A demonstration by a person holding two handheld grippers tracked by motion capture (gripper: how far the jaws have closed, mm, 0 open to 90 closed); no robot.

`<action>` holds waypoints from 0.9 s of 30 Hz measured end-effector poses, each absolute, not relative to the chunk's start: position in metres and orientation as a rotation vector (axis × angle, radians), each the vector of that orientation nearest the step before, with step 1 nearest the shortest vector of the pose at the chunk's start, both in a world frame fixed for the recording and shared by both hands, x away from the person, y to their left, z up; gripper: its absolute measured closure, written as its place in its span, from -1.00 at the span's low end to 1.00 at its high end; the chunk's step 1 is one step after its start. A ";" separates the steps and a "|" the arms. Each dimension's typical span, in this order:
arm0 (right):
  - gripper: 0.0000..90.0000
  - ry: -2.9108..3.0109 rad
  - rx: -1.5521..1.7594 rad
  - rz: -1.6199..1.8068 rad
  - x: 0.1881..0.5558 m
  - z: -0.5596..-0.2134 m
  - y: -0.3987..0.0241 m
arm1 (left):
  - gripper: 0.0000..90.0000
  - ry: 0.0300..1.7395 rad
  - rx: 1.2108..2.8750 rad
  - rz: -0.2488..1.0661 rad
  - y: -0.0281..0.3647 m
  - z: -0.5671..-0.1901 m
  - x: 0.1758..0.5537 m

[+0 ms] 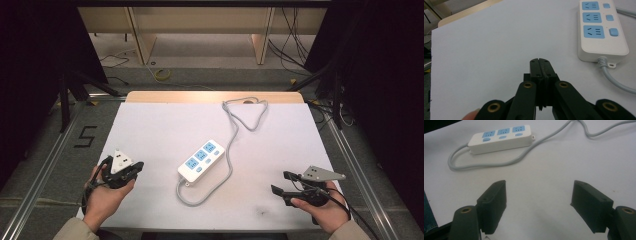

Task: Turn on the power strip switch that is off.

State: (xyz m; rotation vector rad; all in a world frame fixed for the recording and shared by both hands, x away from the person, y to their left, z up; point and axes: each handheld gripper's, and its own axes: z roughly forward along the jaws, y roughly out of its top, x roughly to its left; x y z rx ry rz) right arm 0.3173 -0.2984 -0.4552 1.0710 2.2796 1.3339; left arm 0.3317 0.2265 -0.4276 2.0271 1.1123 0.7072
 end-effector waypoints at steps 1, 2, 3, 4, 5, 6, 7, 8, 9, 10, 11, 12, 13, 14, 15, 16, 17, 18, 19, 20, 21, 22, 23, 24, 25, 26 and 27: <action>-0.36 2.279 1.075 1.335 0.317 -0.455 -0.298 | 0.99 1.110 2.026 0.705 0.226 -0.427 0.332; -0.36 2.278 1.072 1.336 0.317 -0.455 -0.299 | 0.99 1.110 2.021 0.700 0.225 -0.427 0.332; -0.36 2.278 1.072 1.336 0.317 -0.455 -0.299 | 0.99 1.110 2.021 0.700 0.225 -0.427 0.332; -0.36 2.279 1.073 1.332 0.317 -0.455 -0.299 | 0.99 1.112 2.023 0.694 0.224 -0.426 0.332; -0.36 2.280 1.073 1.332 0.317 -0.455 -0.298 | 0.99 1.111 2.022 0.695 0.224 -0.426 0.333; -0.36 2.279 1.073 1.332 0.317 -0.455 -0.298 | 0.99 1.108 2.021 0.691 0.223 -0.426 0.333; -0.36 2.279 1.074 1.332 0.317 -0.455 -0.298 | 0.99 1.105 2.023 0.687 0.221 -0.425 0.334; -0.36 2.280 1.072 1.332 0.317 -0.455 -0.298 | 1.00 1.105 2.023 0.687 0.221 -0.425 0.334; -0.36 2.279 1.074 1.332 0.317 -0.455 -0.298 | 0.99 1.106 2.027 0.683 0.220 -0.424 0.334; -0.36 2.279 1.073 1.332 0.317 -0.455 -0.298 | 0.99 1.102 2.024 0.675 0.218 -0.424 0.335; -0.36 2.279 1.073 1.332 0.317 -0.455 -0.298 | 0.99 1.102 2.024 0.675 0.218 -0.424 0.335; -0.36 2.279 1.074 1.332 0.317 -0.455 -0.298 | 1.00 1.099 2.024 0.662 0.216 -0.423 0.336; -0.36 2.278 1.074 1.332 0.317 -0.455 -0.298 | 0.99 1.099 2.024 0.662 0.216 -0.423 0.336; -0.36 2.279 1.074 1.332 0.317 -0.455 -0.298 | 0.99 1.097 2.025 0.655 0.214 -0.424 0.337; -0.36 2.279 1.074 1.332 0.317 -0.455 -0.298 | 0.99 1.096 2.022 0.649 0.213 -0.424 0.338; -0.36 2.278 1.074 1.332 0.317 -0.455 -0.298 | 0.99 1.096 2.022 0.649 0.213 -0.424 0.338; -0.36 2.278 1.074 1.332 0.317 -0.455 -0.298 | 0.99 1.096 2.026 0.644 0.212 -0.423 0.338; -0.36 2.278 1.074 1.332 0.317 -0.455 -0.298 | 0.99 1.097 2.020 0.642 0.211 -0.423 0.338; -0.36 2.278 1.074 1.332 0.317 -0.455 -0.298 | 1.00 1.093 2.029 0.639 0.210 -0.422 0.339; -0.36 2.278 1.075 1.332 0.317 -0.455 -0.298 | 1.00 1.092 2.028 0.635 0.208 -0.422 0.339; -0.36 2.279 1.074 1.332 0.317 -0.455 -0.298 | 1.00 1.089 2.031 0.629 0.207 -0.422 0.340; -0.36 2.280 1.073 1.331 0.317 -0.455 -0.298 | 1.00 1.086 2.033 0.627 0.205 -0.422 0.340; -0.36 2.280 1.073 1.331 0.317 -0.455 -0.298 | 1.00 1.079 2.040 0.626 0.203 -0.422 0.341; -0.36 2.279 1.074 1.332 0.317 -0.455 -0.298 | 1.00 1.077 2.044 0.624 0.201 -0.422 0.342; -0.36 2.279 1.075 1.332 0.317 -0.455 -0.298 | 1.00 1.074 2.047 0.618 0.198 -0.422 0.343; -0.36 2.280 1.075 1.331 0.317 -0.455 -0.298 | 1.00 1.074 2.046 0.617 0.197 -0.422 0.344; -0.36 2.279 1.075 1.331 0.317 -0.455 -0.298 | 1.00 1.070 2.049 0.617 0.196 -0.421 0.345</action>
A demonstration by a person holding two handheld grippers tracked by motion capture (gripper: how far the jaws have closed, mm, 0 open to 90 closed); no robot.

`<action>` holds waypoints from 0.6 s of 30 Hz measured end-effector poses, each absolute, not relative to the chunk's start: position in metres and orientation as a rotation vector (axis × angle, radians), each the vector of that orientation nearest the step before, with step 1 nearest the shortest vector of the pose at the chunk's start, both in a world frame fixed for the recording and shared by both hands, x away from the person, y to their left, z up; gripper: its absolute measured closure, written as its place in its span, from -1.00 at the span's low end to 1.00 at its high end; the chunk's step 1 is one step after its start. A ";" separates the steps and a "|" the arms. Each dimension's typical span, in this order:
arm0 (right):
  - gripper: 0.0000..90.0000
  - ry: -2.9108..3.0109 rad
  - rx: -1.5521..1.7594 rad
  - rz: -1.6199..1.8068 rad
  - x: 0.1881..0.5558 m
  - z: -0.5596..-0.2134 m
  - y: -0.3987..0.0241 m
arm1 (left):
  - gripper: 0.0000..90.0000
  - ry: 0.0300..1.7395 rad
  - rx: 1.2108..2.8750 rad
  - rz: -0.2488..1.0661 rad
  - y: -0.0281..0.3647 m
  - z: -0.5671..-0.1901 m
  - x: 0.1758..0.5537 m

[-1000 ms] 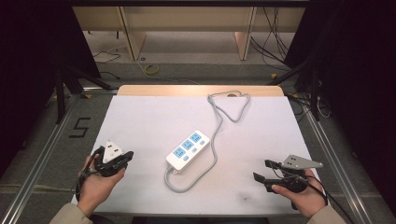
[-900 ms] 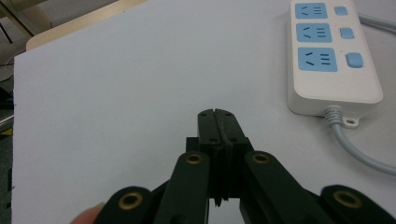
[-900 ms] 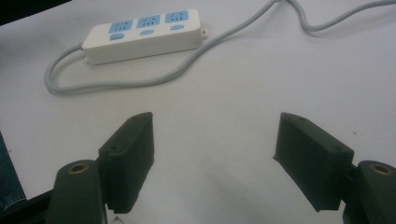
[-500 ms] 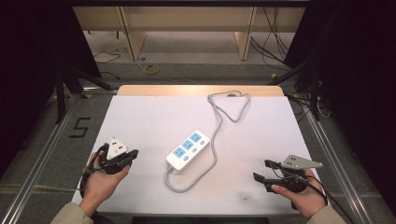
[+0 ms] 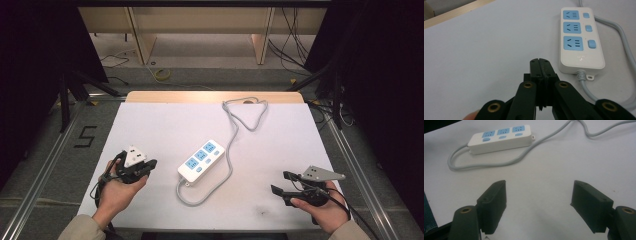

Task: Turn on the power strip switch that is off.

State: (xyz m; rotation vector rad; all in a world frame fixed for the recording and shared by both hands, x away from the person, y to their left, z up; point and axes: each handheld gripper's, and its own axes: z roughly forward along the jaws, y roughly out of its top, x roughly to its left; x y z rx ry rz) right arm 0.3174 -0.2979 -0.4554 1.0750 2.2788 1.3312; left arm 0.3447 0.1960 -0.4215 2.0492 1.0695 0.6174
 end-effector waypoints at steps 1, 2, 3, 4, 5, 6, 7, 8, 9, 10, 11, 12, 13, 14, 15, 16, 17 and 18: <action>-0.36 2.279 1.073 1.331 0.318 -0.455 -0.298 | 1.00 1.070 2.049 0.617 0.196 -0.421 0.345; -0.36 2.279 1.074 1.331 0.317 -0.455 -0.298 | 1.00 1.072 2.048 0.614 0.195 -0.421 0.345; -0.36 2.279 1.074 1.332 0.317 -0.455 -0.298 | 1.00 1.070 2.049 0.613 0.193 -0.421 0.347; -0.36 2.279 1.074 1.332 0.317 -0.455 -0.298 | 1.00 1.070 2.049 0.613 0.193 -0.421 0.347; -0.36 2.280 1.074 1.331 0.317 -0.455 -0.298 | 1.00 1.069 2.050 0.611 0.192 -0.421 0.348; -0.36 2.279 1.074 1.332 0.317 -0.455 -0.298 | 1.00 1.067 2.052 0.610 0.191 -0.421 0.348; -0.36 2.279 1.074 1.332 0.317 -0.455 -0.298 | 1.00 1.065 2.055 0.608 0.190 -0.421 0.349; -0.36 2.279 1.074 1.332 0.317 -0.455 -0.298 | 1.00 1.065 2.054 0.605 0.189 -0.421 0.350; -0.36 2.279 1.074 1.332 0.317 -0.455 -0.298 | 1.00 1.065 2.054 0.605 0.189 -0.421 0.350; -0.36 2.279 1.075 1.332 0.317 -0.455 -0.298 | 1.00 1.061 2.060 0.605 0.187 -0.421 0.351; -0.36 2.279 1.075 1.332 0.317 -0.455 -0.298 | 1.00 1.061 2.060 0.605 0.187 -0.421 0.351; -0.36 2.279 1.075 1.332 0.317 -0.455 -0.298 | 1.00 1.061 2.059 0.604 0.186 -0.421 0.351; -0.37 2.279 1.075 1.332 0.317 -0.455 -0.298 | 1.00 1.061 2.064 0.601 0.186 -0.420 0.351; -0.37 2.279 1.075 1.332 0.317 -0.455 -0.298 | 1.00 1.057 2.066 0.598 0.185 -0.420 0.352; -0.36 2.280 1.075 1.332 0.317 -0.455 -0.298 | 1.00 1.057 2.067 0.596 0.183 -0.420 0.353; -0.36 2.280 1.074 1.332 0.318 -0.455 -0.298 | 1.00 1.057 2.067 0.596 0.183 -0.420 0.353; -0.36 2.280 1.075 1.331 0.318 -0.455 -0.298 | 1.00 1.057 2.067 0.594 0.182 -0.421 0.353; -0.36 2.280 1.075 1.332 0.317 -0.455 -0.298 | 1.00 1.055 2.069 0.592 0.182 -0.420 0.353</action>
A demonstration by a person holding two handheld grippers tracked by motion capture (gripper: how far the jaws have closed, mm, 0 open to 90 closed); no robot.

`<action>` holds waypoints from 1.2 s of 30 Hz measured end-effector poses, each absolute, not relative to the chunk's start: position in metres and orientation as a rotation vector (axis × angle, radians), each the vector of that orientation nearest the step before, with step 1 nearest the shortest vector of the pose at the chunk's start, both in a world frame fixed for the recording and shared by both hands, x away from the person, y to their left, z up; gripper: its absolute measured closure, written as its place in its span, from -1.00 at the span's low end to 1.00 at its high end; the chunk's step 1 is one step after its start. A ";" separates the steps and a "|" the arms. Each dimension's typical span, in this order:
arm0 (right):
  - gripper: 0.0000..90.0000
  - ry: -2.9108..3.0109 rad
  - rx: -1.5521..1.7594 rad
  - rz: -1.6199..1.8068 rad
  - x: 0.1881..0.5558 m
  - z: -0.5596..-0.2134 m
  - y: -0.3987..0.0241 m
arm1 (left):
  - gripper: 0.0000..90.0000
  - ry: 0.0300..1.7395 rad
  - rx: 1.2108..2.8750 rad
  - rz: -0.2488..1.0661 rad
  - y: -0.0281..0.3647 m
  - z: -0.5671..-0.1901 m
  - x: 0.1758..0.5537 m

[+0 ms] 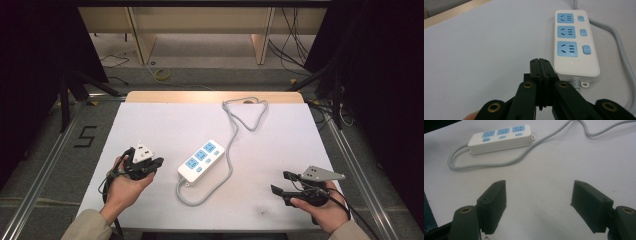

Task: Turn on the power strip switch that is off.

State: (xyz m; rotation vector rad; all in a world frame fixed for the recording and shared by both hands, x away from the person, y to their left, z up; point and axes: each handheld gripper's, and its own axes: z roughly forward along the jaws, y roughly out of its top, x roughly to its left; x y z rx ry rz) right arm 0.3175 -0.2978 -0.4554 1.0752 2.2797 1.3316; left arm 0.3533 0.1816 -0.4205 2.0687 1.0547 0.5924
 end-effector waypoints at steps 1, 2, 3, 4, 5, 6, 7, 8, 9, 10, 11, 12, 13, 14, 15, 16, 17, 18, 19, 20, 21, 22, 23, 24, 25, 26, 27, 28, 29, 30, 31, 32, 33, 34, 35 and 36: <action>-0.36 2.279 1.076 1.333 0.317 -0.455 -0.298 | 1.00 1.055 2.068 0.590 0.181 -0.421 0.354; -0.36 2.280 1.076 1.332 0.317 -0.455 -0.298 | 1.00 1.054 2.070 0.588 0.180 -0.421 0.354; -0.36 2.280 1.075 1.331 0.318 -0.455 -0.298 | 1.00 1.053 2.071 0.587 0.179 -0.421 0.354; -0.36 2.279 1.075 1.332 0.318 -0.455 -0.298 | 1.00 1.050 2.073 0.586 0.178 -0.421 0.355; -0.36 2.279 1.076 1.332 0.317 -0.455 -0.298 | 1.00 1.047 2.077 0.586 0.177 -0.420 0.355; -0.37 2.279 1.076 1.332 0.317 -0.455 -0.298 | 1.00 1.047 2.077 0.586 0.177 -0.420 0.355; -0.36 2.280 1.076 1.332 0.317 -0.455 -0.298 | 1.00 1.046 2.078 0.583 0.176 -0.420 0.355; -0.36 2.280 1.076 1.332 0.317 -0.455 -0.298 | 1.00 1.046 2.080 0.583 0.176 -0.420 0.356; -0.37 2.280 1.075 1.331 0.317 -0.455 -0.298 | 1.00 1.045 2.079 0.583 0.175 -0.420 0.356; -0.37 2.280 1.077 1.331 0.317 -0.455 -0.298 | 1.00 1.046 2.078 0.579 0.175 -0.421 0.356; -0.36 2.280 1.075 1.331 0.318 -0.456 -0.298 | 1.00 1.046 2.082 0.576 0.173 -0.421 0.357; -0.37 2.281 1.077 1.330 0.317 -0.456 -0.298 | 1.00 1.046 2.082 0.576 0.173 -0.421 0.357; -0.37 2.281 1.077 1.330 0.317 -0.456 -0.298 | 1.00 1.045 2.083 0.573 0.173 -0.421 0.357; -0.37 2.281 1.075 1.330 0.318 -0.456 -0.298 | 1.00 1.044 2.085 0.573 0.172 -0.421 0.358; -0.37 2.282 1.076 1.329 0.318 -0.456 -0.298 | 1.00 1.041 2.088 0.572 0.172 -0.421 0.358; -0.37 2.282 1.076 1.329 0.318 -0.456 -0.298 | 1.00 1.041 2.087 0.570 0.171 -0.421 0.358; -0.37 2.282 1.077 1.329 0.318 -0.456 -0.298 | 1.00 1.035 2.094 0.567 0.170 -0.421 0.359; -0.36 2.282 1.077 1.328 0.318 -0.456 -0.298 | 1.00 1.035 2.094 0.567 0.170 -0.421 0.359; -0.36 2.283 1.077 1.328 0.318 -0.456 -0.298 | 1.00 1.034 2.094 0.566 0.169 -0.421 0.359; -0.36 2.282 1.077 1.328 0.318 -0.456 -0.298 | 1.00 1.033 2.096 0.563 0.168 -0.420 0.359; -0.37 2.282 1.077 1.328 0.318 -0.456 -0.298 | 1.00 1.033 2.099 0.563 0.167 -0.420 0.359; -0.37 2.282 1.077 1.328 0.318 -0.456 -0.298 | 1.00 1.030 2.097 0.564 0.166 -0.420 0.360; -0.37 2.283 1.077 1.328 0.318 -0.456 -0.298 | 1.00 1.030 2.099 0.561 0.164 -0.420 0.360; -0.36 2.283 1.077 1.329 0.318 -0.456 -0.298 | 1.00 1.025 2.105 0.561 0.164 -0.420 0.361; -0.36 2.283 1.077 1.329 0.318 -0.456 -0.298 | 1.00 1.025 2.105 0.561 0.164 -0.420 0.361; -0.36 2.283 1.079 1.328 0.318 -0.456 -0.298 | 1.00 1.024 2.105 0.562 0.163 -0.420 0.361; -0.36 2.283 1.077 1.329 0.318 -0.456 -0.298 | 1.00 1.022 2.105 0.558 0.162 -0.420 0.361; -0.36 2.283 1.078 1.329 0.318 -0.456 -0.297 | 1.00 1.019 2.108 0.560 0.162 -0.420 0.362; -0.37 2.283 1.078 1.330 0.318 -0.456 -0.297 | 1.00 1.019 2.110 0.556 0.160 -0.420 0.362; -0.37 2.283 1.078 1.329 0.318 -0.456 -0.297 | 1.00 1.016 2.111 0.555 0.159 -0.420 0.362; -0.37 2.283 1.078 1.329 0.318 -0.456 -0.297 | 1.00 1.016 2.111 0.555 0.159 -0.420 0.362; -0.36 2.283 1.078 1.329 0.318 -0.456 -0.297 | 1.00 1.015 2.110 0.552 0.158 -0.420 0.363; -0.36 2.283 1.079 1.329 0.318 -0.456 -0.298 | 1.00 1.015 2.110 0.552 0.158 -0.420 0.363; -0.37 2.283 1.079 1.329 0.318 -0.456 -0.297 | 1.00 1.013 2.113 0.554 0.157 -0.420 0.363; -0.37 2.283 1.079 1.329 0.318 -0.456 -0.297 | 1.00 1.013 2.115 0.554 0.156 -0.420 0.364; -0.36 2.283 1.080 1.329 0.318 -0.456 -0.297 | 1.00 1.010 2.116 0.552 0.156 -0.420 0.364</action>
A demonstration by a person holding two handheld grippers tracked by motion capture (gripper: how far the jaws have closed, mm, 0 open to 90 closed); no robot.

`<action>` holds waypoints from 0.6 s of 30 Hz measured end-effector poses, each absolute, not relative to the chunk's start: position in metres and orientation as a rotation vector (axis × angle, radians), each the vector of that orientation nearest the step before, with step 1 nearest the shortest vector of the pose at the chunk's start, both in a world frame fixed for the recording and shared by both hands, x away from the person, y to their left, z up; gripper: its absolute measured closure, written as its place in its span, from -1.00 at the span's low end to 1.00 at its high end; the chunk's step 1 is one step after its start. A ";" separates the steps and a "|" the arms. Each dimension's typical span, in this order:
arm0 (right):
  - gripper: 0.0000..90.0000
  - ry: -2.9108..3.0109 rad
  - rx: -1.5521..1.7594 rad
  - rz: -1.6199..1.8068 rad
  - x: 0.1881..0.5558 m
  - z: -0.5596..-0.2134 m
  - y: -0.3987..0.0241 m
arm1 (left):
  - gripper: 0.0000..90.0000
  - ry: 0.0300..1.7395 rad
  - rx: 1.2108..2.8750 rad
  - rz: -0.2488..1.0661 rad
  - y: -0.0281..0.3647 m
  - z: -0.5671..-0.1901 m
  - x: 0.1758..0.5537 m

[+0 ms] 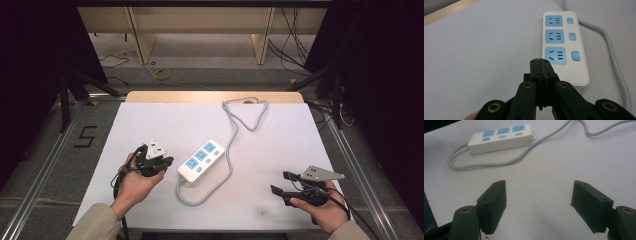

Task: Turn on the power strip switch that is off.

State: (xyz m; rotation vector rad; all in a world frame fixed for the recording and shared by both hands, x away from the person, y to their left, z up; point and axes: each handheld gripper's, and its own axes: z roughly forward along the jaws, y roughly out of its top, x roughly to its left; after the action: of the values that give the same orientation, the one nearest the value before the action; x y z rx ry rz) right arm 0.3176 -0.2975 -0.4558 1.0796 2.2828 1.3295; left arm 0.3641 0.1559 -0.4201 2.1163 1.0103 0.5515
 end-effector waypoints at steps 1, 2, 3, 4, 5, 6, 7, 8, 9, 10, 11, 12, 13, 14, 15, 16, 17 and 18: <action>-0.37 2.282 1.080 1.330 0.318 -0.456 -0.297 | 1.00 1.011 2.115 0.551 0.155 -0.420 0.364; -0.36 2.283 1.080 1.330 0.318 -0.456 -0.297 | 1.00 1.010 2.120 0.551 0.155 -0.420 0.365; -0.36 2.283 1.080 1.330 0.318 -0.456 -0.297 | 1.00 1.009 2.122 0.549 0.154 -0.420 0.365; -0.36 2.283 1.079 1.331 0.318 -0.456 -0.297 | 1.00 1.008 2.119 0.549 0.153 -0.420 0.365; -0.36 2.282 1.080 1.331 0.318 -0.456 -0.297 | 1.00 1.008 2.121 0.548 0.153 -0.420 0.365; -0.36 2.282 1.080 1.331 0.318 -0.456 -0.297 | 1.00 1.008 2.123 0.545 0.152 -0.420 0.365; -0.37 2.282 1.080 1.331 0.318 -0.456 -0.297 | 1.00 1.006 2.121 0.544 0.151 -0.420 0.366; -0.36 2.283 1.079 1.331 0.318 -0.456 -0.297 | 1.00 1.007 2.120 0.544 0.150 -0.420 0.366; -0.36 2.283 1.080 1.331 0.318 -0.456 -0.297 | 1.00 1.004 2.127 0.543 0.150 -0.420 0.366; -0.36 2.282 1.079 1.331 0.318 -0.456 -0.297 | 1.00 1.000 2.127 0.541 0.149 -0.420 0.367; -0.36 2.282 1.079 1.331 0.318 -0.456 -0.297 | 1.00 1.000 2.127 0.541 0.149 -0.420 0.367; -0.36 2.283 1.079 1.330 0.318 -0.456 -0.297 | 1.00 1.001 2.127 0.542 0.148 -0.420 0.367; -0.36 2.283 1.079 1.330 0.318 -0.456 -0.297 | 1.00 0.997 2.130 0.541 0.147 -0.420 0.367; -0.37 2.283 1.079 1.331 0.318 -0.456 -0.297 | 1.00 0.998 2.126 0.540 0.146 -0.421 0.368; -0.36 2.282 1.079 1.332 0.318 -0.456 -0.298 | 1.00 0.998 2.126 0.540 0.146 -0.421 0.368; -0.36 2.282 1.077 1.332 0.318 -0.456 -0.298 | 1.00 0.998 2.126 0.539 0.146 -0.421 0.368; -0.36 2.282 1.077 1.332 0.318 -0.456 -0.298 | 1.00 0.998 2.128 0.538 0.146 -0.421 0.368; -0.36 2.282 1.078 1.331 0.318 -0.456 -0.298 | 1.00 0.996 2.131 0.537 0.145 -0.421 0.369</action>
State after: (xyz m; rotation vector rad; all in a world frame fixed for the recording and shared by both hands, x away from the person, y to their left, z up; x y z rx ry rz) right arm 0.3176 -0.2976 -0.4558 1.0785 2.2824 1.3309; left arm 0.3686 0.1453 -0.4207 2.1306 0.9961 0.5373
